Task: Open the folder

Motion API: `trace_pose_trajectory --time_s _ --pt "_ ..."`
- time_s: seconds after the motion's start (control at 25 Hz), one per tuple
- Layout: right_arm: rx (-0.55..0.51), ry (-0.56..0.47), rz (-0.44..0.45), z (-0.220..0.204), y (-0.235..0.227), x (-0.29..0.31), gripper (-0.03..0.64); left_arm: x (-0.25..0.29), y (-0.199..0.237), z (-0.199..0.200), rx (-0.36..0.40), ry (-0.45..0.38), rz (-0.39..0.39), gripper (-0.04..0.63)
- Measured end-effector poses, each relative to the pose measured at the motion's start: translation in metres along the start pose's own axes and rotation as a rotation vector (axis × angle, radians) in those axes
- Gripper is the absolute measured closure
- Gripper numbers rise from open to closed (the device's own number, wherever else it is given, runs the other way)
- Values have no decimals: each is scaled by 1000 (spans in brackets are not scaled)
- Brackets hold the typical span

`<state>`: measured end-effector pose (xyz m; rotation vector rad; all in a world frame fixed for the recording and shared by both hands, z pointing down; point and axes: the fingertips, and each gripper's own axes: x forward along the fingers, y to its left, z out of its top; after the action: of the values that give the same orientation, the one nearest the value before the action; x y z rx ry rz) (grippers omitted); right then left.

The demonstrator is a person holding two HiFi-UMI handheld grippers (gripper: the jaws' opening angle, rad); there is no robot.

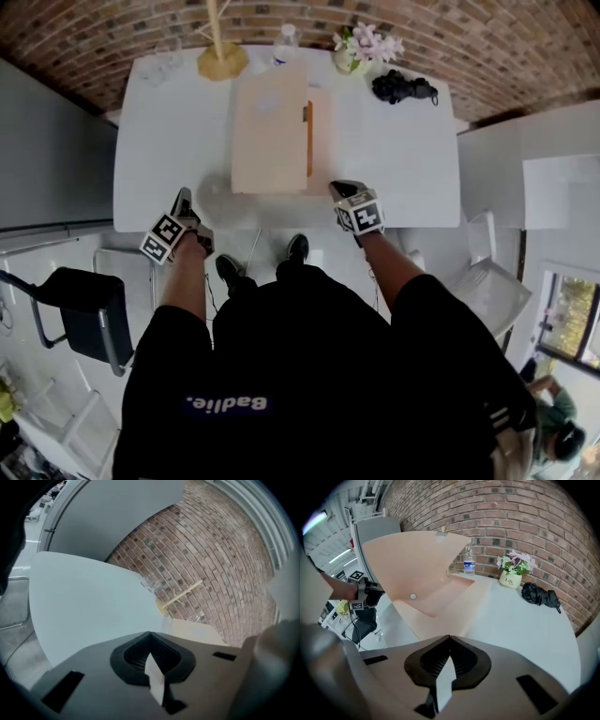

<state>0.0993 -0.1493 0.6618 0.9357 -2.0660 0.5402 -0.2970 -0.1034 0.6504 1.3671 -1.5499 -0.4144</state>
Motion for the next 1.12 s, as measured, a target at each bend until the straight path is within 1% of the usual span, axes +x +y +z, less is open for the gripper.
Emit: trace_pose_trajectory --time_s 0.16,0.36,0.52,0.64,0.8,0.88,0.96,1.12 --pt "7 -70 13 12 5 -14 589 -16 -44 -3 55 24 -107 595" --pt "16 -169 21 34 9 -39 589 -37 -93 0 71 30 -224 595" --pt "31 -236 29 48 15 -62 589 -58 -130 1 118 43 -290 595" --pt "48 -285 39 64 21 -79 589 -69 -160 4 163 47 -359 595" --pt "93 -368 79 89 37 -100 589 -84 -191 5 206 71 -400 595" --pt "106 -413 106 104 49 -112 589 -92 -218 4 221 81 -470 595" --pt "108 -457 131 120 61 -126 589 -102 -248 5 261 84 -546 595" --pt "98 -544 179 152 81 -152 589 -119 -286 3 344 95 -639 595"
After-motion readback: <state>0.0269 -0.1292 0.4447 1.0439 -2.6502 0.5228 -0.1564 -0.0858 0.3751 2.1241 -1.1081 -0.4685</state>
